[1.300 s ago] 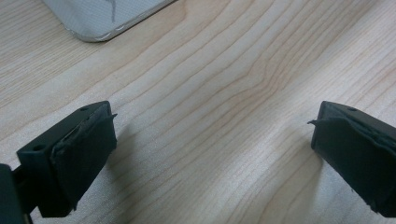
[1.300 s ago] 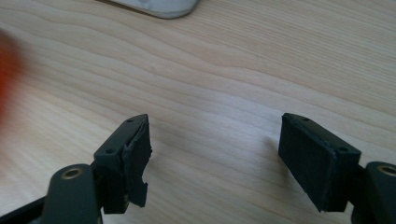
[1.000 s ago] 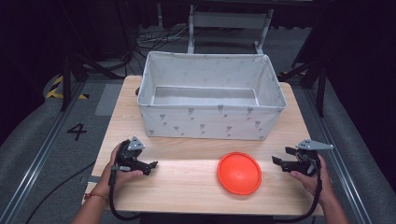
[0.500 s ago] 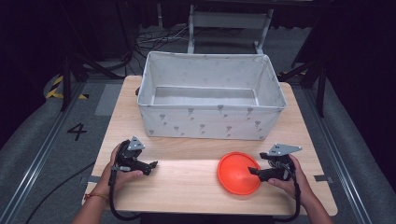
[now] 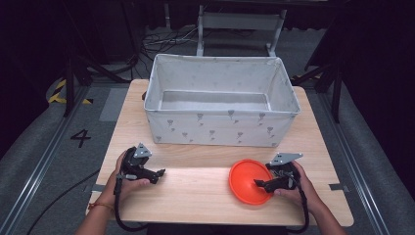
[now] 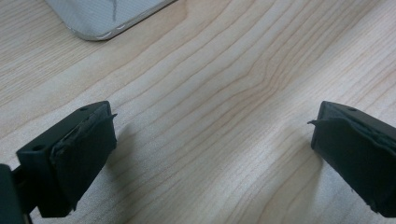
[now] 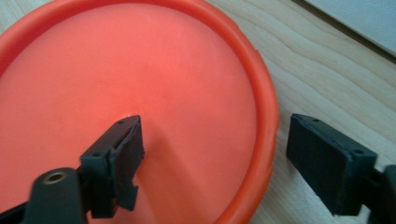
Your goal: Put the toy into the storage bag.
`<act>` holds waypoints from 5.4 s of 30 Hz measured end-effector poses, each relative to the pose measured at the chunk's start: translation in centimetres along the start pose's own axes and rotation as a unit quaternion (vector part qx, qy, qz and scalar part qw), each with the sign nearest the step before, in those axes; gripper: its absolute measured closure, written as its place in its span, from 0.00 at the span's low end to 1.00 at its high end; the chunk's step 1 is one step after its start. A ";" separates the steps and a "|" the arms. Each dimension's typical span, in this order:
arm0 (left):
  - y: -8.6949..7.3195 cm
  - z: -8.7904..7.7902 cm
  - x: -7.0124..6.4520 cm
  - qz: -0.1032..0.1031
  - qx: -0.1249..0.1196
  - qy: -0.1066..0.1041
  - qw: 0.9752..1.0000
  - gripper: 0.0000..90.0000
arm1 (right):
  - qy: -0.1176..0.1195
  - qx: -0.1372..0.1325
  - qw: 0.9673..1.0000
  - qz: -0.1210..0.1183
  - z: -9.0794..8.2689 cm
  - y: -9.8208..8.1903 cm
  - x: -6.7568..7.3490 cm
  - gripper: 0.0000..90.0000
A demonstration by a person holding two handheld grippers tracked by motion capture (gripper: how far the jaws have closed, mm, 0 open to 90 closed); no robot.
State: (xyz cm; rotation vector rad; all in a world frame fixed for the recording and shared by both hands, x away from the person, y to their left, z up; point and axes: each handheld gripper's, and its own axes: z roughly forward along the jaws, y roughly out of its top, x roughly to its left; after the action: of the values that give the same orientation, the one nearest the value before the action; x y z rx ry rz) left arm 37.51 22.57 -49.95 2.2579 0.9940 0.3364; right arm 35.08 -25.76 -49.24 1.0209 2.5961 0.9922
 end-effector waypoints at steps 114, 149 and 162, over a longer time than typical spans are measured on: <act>-0.3 -0.2 -0.4 -0.014 -0.001 0.009 1.000 0.01 | -0.113 -0.079 0.973 -0.184 -26.2 17.1 0.5 0.92; -0.3 -0.2 -0.4 -0.015 -0.001 0.008 1.000 0.01 | -0.112 -0.071 0.970 -0.202 -19.5 27.2 -6.9 0.92; -0.3 -0.2 -0.4 -0.014 -0.001 0.009 1.000 0.01 | -0.087 -0.041 0.971 -0.220 -14.4 27.8 -9.2 0.92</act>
State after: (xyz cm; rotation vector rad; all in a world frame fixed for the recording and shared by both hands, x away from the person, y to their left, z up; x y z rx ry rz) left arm 37.00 22.53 -49.94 2.2411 1.0333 0.3447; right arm 51.36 -24.31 -21.01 0.4545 2.4537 0.8424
